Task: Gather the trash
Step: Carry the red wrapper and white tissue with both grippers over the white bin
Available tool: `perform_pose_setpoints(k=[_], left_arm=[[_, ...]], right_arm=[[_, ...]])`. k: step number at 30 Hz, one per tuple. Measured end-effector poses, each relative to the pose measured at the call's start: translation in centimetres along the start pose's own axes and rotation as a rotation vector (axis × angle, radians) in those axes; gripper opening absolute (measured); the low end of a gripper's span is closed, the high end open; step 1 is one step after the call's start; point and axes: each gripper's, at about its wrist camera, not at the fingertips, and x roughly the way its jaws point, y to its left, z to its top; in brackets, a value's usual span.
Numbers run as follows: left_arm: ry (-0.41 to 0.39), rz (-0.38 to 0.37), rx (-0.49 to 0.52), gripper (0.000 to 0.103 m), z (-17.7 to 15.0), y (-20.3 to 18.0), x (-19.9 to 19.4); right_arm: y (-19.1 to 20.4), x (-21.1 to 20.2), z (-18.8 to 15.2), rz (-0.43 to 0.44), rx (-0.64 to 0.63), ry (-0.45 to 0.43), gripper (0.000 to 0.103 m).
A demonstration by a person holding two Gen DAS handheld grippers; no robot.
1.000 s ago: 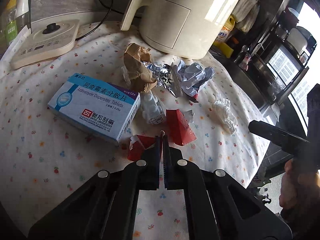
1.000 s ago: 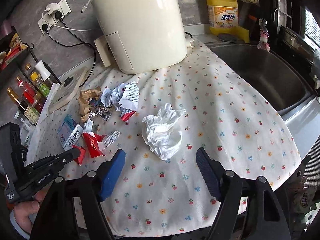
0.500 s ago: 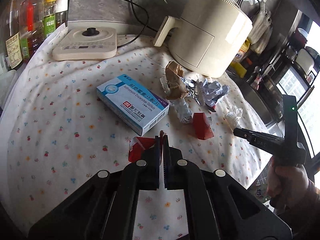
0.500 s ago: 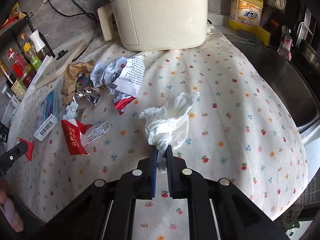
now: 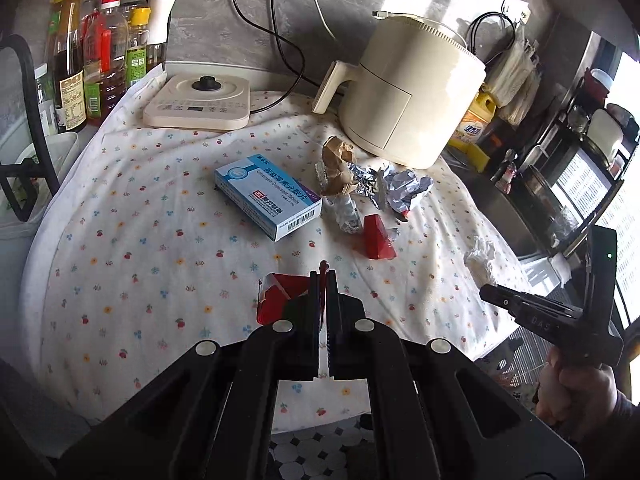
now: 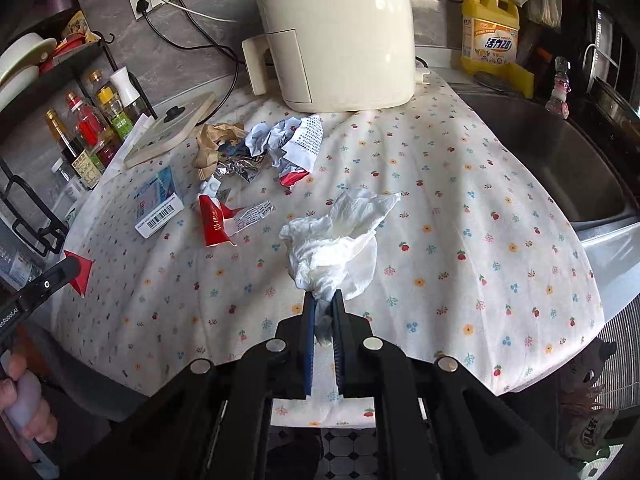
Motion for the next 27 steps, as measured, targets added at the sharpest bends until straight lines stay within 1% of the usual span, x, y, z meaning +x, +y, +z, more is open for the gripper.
perform_pose_setpoints(k=[5, 9, 17, 27], left_arm=[[-0.013, -0.005, 0.008, 0.004, -1.6, -1.9, -1.9], [-0.009, -0.015, 0.023, 0.004, -2.9, -3.6, -2.8], [0.026, -0.054, 0.079, 0.004, -5.9, -8.1, -3.6], [0.100, -0.130, 0.165, 0.004, -10.2, -14.5, -2.9]], right_arm=[[-0.5, -2.6, -1.7, 0.007, -0.014, -0.017, 0.009], [-1.6, -4.6, -3.4, 0.004, -0.007, -0.024, 0.009], [-5.6, -7.7, -7.7, -0.022, 0.051, -0.017, 0.009], [-11.3, -10.8, -13.9, -0.074, 0.147, 0.008, 0.009]])
